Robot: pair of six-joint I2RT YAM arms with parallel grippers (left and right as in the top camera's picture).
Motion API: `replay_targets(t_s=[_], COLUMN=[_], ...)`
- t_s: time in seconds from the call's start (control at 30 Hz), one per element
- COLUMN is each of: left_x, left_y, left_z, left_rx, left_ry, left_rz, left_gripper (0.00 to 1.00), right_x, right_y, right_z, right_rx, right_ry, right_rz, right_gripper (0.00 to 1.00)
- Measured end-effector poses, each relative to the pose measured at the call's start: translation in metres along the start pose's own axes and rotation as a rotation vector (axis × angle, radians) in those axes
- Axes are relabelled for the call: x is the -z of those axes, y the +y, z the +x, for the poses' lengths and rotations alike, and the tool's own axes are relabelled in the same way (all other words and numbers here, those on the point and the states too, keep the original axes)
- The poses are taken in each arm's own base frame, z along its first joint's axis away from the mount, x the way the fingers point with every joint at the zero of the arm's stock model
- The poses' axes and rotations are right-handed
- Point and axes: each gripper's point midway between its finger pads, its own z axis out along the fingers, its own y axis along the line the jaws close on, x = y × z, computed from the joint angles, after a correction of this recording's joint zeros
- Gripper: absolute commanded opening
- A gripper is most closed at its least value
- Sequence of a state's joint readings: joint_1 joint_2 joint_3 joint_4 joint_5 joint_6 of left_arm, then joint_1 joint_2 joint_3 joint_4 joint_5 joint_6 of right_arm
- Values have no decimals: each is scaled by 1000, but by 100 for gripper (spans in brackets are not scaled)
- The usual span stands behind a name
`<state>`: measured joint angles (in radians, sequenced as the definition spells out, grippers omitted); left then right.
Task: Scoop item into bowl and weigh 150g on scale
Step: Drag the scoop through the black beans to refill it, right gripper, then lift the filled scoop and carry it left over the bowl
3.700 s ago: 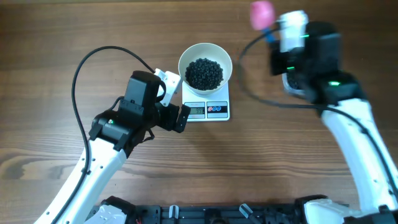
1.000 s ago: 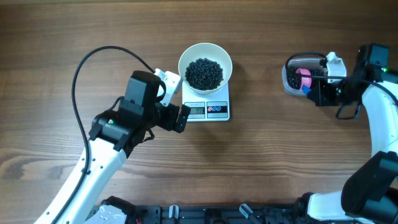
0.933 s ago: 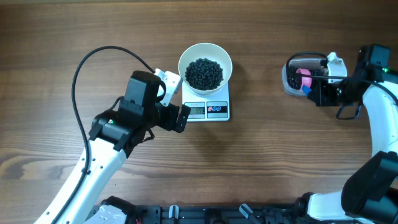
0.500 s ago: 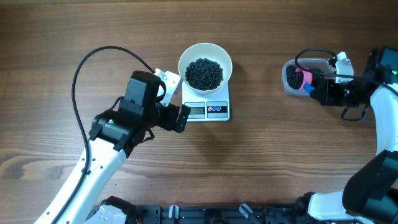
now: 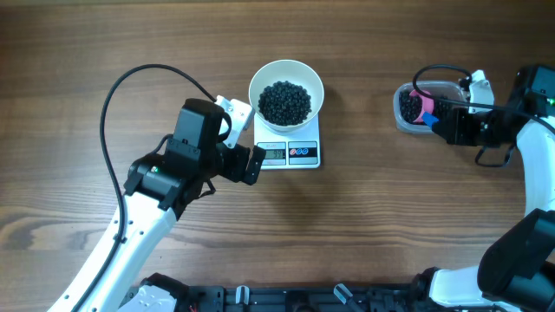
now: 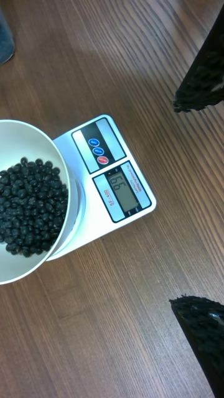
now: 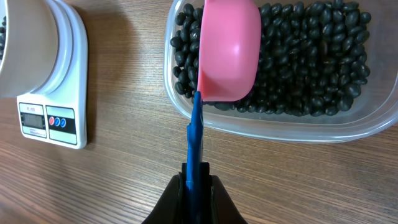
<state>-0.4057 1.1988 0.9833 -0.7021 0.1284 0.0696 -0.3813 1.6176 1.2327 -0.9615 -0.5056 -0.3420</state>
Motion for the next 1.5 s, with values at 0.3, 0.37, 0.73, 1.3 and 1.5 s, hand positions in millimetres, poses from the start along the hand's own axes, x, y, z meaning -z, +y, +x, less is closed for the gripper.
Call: replay_targets(t_s=[0.3, 0.37, 0.73, 1.3, 1.5], left_x=[0, 0, 0, 0, 0], left_y=[0, 0, 0, 0, 0], left_z=[0, 0, 0, 0, 0], left_rx=[0, 0, 0, 0, 0], left_ry=[0, 0, 0, 0, 0], left_rz=[0, 0, 0, 0, 0], left_gripper=[100, 100, 100, 100, 100], right_x=[-12, -14, 1, 43, 50], right_y=[-4, -6, -22, -27, -14], right_z=[4, 5, 6, -11, -16], right_rx=[-28, -45, -163, -384, -403], right_ry=[32, 34, -31, -240, -265], right_rz=[-22, -39, -124, -384, -472], right_gripper=[4, 5, 4, 4, 4])
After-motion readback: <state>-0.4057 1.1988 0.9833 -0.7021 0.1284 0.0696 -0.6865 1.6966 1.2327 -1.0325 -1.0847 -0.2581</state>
